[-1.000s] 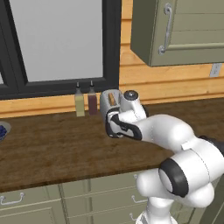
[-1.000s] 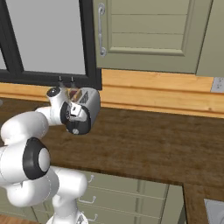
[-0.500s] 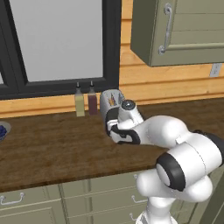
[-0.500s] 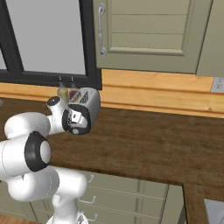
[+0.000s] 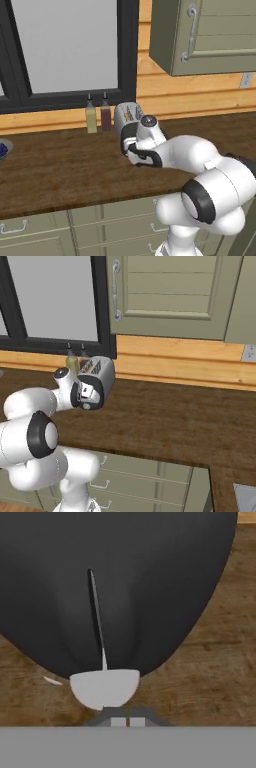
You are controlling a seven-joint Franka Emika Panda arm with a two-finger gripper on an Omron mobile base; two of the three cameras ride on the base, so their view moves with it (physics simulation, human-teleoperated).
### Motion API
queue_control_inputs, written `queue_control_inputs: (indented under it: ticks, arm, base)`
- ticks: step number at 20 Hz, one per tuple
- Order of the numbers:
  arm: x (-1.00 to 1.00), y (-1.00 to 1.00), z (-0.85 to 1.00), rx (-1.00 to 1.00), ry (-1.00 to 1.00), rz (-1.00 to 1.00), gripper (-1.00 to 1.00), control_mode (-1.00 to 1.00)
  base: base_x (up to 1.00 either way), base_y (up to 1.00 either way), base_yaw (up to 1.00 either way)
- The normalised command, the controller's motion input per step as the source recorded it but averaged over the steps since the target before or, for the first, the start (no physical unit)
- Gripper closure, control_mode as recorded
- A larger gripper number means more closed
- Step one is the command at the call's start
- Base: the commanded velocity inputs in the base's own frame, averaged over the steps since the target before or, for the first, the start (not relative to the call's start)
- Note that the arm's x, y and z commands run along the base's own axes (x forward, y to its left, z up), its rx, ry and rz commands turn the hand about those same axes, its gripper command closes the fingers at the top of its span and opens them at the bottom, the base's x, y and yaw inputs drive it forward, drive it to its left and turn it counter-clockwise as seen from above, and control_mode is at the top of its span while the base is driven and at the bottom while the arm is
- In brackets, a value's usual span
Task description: Start the toaster. Once the lever pops up, take the bread to the plate on the dining counter.
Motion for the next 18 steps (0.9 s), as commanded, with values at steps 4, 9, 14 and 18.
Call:
queue_control_inputs:
  ticks: [4, 9, 14, 18]
  arm:
    - [-0.33, 0.00, 0.80, 0.01, 0.00, 0.00, 1.00, -1.00]
    - [-0.32, -0.01, 1.00, 0.00, 0.00, -0.01, 1.00, -1.00]
    - [-0.11, 0.00, 1.00, -0.02, -0.03, 0.07, 1.00, -1.00]
    - [0.00, 0.08, 1.00, -0.08, -0.07, 0.18, 1.00, -1.00]
  base:
    - [0.00, 0.00, 0.00]
    - [0.00, 0.00, 0.00]
    - [0.00, 0.00, 0.00]
    - [0.00, 0.00, 0.00]
